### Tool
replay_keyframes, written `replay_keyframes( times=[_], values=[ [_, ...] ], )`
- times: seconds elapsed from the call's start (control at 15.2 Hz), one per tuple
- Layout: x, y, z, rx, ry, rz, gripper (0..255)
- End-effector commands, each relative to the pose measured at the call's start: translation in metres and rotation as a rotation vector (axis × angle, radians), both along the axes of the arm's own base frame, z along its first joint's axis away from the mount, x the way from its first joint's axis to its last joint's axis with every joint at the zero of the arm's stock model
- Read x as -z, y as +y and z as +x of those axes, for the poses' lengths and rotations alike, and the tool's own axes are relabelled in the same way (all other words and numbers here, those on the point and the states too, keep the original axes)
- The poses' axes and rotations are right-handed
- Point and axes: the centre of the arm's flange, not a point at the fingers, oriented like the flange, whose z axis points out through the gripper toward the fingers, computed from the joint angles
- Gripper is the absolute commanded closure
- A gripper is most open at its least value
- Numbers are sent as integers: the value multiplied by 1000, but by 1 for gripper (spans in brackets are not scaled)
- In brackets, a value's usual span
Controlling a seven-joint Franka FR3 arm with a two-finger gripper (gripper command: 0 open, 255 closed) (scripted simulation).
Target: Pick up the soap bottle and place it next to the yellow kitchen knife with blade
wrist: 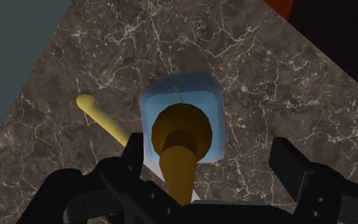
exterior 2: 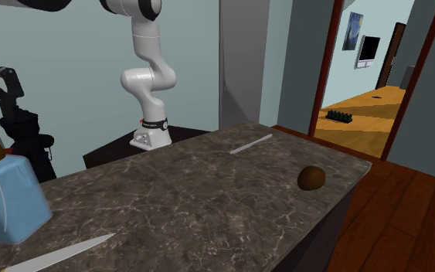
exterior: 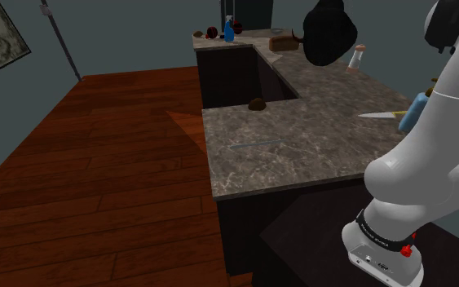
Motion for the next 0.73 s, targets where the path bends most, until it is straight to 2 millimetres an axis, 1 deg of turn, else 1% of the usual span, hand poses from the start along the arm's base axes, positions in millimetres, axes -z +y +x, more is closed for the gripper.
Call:
replay_keyframes(
  times=[0.0,0.13,0.66],
  values=[
    [-20,3,2,0,0,0,0],
    [-44,5,4,0,0,0,0],
    [-44,5,4,0,0,0,0]
  ],
)
